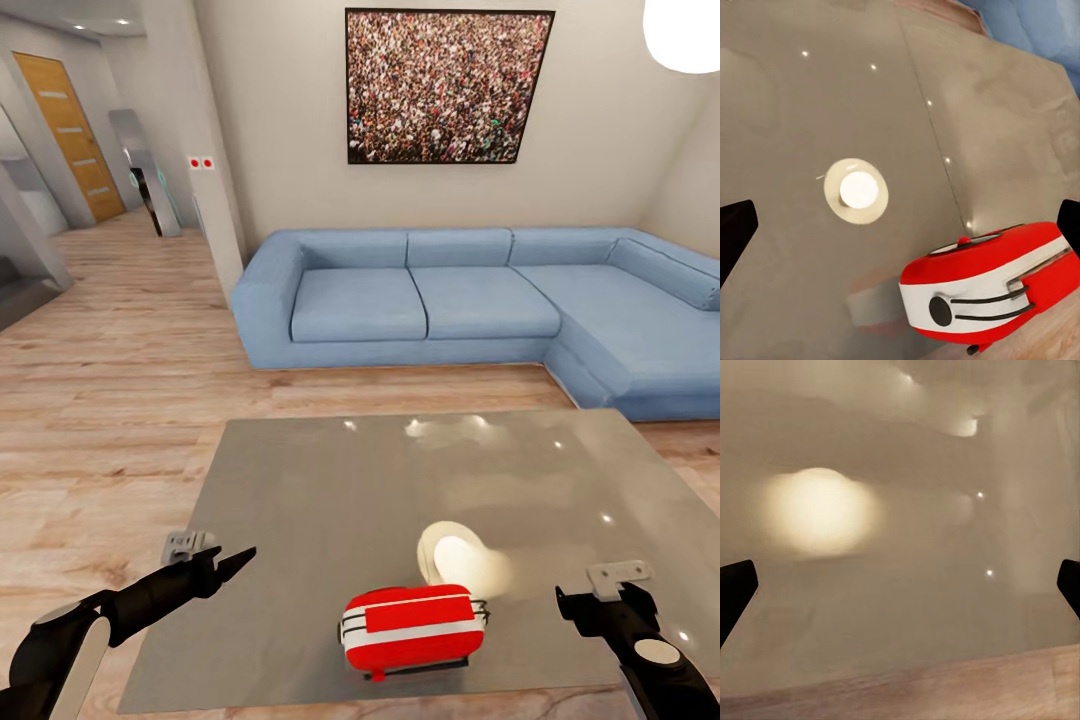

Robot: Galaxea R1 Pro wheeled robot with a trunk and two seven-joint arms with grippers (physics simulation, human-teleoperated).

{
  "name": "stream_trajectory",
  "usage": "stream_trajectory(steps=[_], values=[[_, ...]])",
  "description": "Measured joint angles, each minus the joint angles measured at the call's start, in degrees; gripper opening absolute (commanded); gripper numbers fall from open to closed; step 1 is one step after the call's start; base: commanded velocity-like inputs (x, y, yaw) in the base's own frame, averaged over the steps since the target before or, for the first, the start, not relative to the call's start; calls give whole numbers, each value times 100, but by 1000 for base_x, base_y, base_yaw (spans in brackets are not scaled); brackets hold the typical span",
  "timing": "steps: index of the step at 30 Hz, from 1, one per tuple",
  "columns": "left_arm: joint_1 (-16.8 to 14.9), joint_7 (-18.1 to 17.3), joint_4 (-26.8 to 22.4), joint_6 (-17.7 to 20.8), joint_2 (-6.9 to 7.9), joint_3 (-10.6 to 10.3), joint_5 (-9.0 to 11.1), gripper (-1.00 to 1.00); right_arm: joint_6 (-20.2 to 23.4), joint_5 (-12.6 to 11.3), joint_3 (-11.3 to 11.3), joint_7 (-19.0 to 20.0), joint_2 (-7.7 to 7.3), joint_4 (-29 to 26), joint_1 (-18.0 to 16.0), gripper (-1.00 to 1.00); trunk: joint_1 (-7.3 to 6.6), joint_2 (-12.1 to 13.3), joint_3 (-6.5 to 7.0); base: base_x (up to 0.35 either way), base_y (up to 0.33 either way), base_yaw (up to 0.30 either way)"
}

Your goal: Turn on the radio receiver that's on the table in the living room.

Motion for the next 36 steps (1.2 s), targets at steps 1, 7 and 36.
stream_trajectory(steps=[1,7,36], values=[[0,0,0,0,0,1,2,100,0,0,0,0,1,0,0,100,0,0,0,8,0,0],[0,0,0,0,0,2,1,100,0,0,10,0,2,0,0,100,0,0,0,2,0,0],[0,0,9,0,0,2,3,100,0,1,-26,-18,33,0,0,100,0,0,0,0,0,60]])
